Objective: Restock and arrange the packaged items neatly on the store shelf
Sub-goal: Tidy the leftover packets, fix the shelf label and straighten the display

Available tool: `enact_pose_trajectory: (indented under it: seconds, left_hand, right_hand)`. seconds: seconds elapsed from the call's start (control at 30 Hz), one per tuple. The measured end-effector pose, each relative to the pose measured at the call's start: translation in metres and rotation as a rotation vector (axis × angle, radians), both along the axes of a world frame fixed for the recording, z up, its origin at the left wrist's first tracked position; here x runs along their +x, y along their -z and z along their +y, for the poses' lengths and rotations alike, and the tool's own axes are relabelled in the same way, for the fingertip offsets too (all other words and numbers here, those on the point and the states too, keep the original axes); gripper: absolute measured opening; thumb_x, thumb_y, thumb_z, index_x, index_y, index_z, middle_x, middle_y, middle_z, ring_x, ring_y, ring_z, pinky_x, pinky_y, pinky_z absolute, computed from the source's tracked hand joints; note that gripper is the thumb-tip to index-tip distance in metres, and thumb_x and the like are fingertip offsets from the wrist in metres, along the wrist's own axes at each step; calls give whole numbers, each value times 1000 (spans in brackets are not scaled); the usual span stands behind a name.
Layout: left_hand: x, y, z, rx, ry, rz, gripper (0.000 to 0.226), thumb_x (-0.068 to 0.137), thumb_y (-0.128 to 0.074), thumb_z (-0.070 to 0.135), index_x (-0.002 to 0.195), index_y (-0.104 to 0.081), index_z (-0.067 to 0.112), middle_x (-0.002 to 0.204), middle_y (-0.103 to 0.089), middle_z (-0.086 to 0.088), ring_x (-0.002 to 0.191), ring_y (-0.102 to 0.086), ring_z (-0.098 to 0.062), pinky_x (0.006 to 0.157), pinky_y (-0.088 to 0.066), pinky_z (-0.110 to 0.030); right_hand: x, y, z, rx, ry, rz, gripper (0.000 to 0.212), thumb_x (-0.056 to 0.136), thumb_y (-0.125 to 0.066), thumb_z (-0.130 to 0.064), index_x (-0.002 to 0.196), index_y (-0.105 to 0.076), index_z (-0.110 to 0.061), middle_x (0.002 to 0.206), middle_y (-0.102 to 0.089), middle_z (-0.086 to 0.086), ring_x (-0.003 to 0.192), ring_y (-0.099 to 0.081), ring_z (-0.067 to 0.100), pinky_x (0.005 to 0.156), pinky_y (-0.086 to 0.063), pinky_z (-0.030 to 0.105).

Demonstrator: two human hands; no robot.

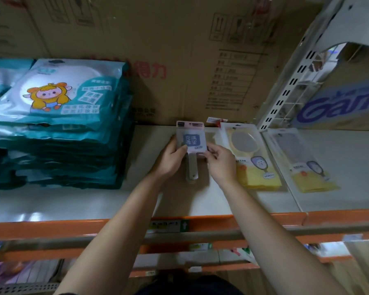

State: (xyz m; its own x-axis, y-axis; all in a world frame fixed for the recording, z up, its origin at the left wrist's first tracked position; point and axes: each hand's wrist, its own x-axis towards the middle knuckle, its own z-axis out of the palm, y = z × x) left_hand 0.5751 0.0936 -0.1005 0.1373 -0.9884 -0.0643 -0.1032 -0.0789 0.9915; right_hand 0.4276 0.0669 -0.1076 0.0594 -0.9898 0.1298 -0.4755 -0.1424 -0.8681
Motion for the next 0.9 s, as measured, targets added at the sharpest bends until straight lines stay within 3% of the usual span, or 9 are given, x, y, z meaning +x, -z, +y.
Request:
enact_pose_trajectory:
  seconds: [0.03,0.13,0.2,0.4,0.47,0.67,0.8,0.9]
  left_hand:
    - [-2,-1,0,-1,-11,0,41,100,-46,13,141,-40,10,120,-50,10,97,-53,13,72,-38,5]
    - [-9,-2,4,0,-33,-37,46,101,-45,16,145,-34,12,120,-41,14,108,-41,3,67,-32,10]
    - [-12,-3,5,10,-54,-61,50,101,-45,19,148,-29,13,119,-35,14,110,-35,0,65,-29,13]
    - [-17,-6,4,38,-115,-103,49,102,-45,20,147,-31,8,119,-37,10,90,-38,10,62,-26,12]
    - [-18,-6,3,48,-121,-122,50,101,-45,22,148,-30,9,125,-39,8,104,-38,2,66,-25,11]
    - [-24,-7,7,95,-117,-153,58,102,-43,31,152,-20,14,146,-40,3,130,-35,-7,93,-22,-11]
    - [-26,-6,8,105,-118,-148,61,102,-42,33,153,-15,14,152,-37,-3,135,-34,-10,102,-23,-20]
    - [-28,-9,11,104,-113,-167,59,102,-42,31,152,-17,12,149,-40,-5,138,-36,-18,103,-27,-22]
  right_hand:
    - [0,0,0,6,-5,1,33,94,-58,-10,125,-64,-17,121,-68,-3,112,-60,10,95,-45,25]
    - [0,2,4,12,-15,5,37,91,-63,-11,127,-63,-18,121,-67,-4,107,-56,2,92,-42,20]
    - [-1,3,6,15,-12,-9,39,89,-65,-9,128,-62,-18,122,-67,-3,110,-58,6,93,-41,20]
    - [-5,2,2,-8,-23,17,39,88,-67,-8,126,-64,-16,122,-67,0,112,-61,15,96,-45,27]
    - [-8,2,1,-16,-29,19,38,88,-67,-7,126,-64,-14,122,-68,1,112,-61,15,96,-45,27]
    - [-14,1,-1,-14,-60,12,35,90,-65,-11,125,-64,-14,122,-67,-1,106,-55,2,88,-39,14]
    - [-17,-1,-1,-8,-85,7,35,91,-64,-12,126,-64,-16,122,-67,-3,108,-56,4,88,-39,13]
    - [-18,-2,0,-5,-113,-21,35,91,-64,-15,126,-63,-19,117,-66,-11,105,-57,2,82,-39,4]
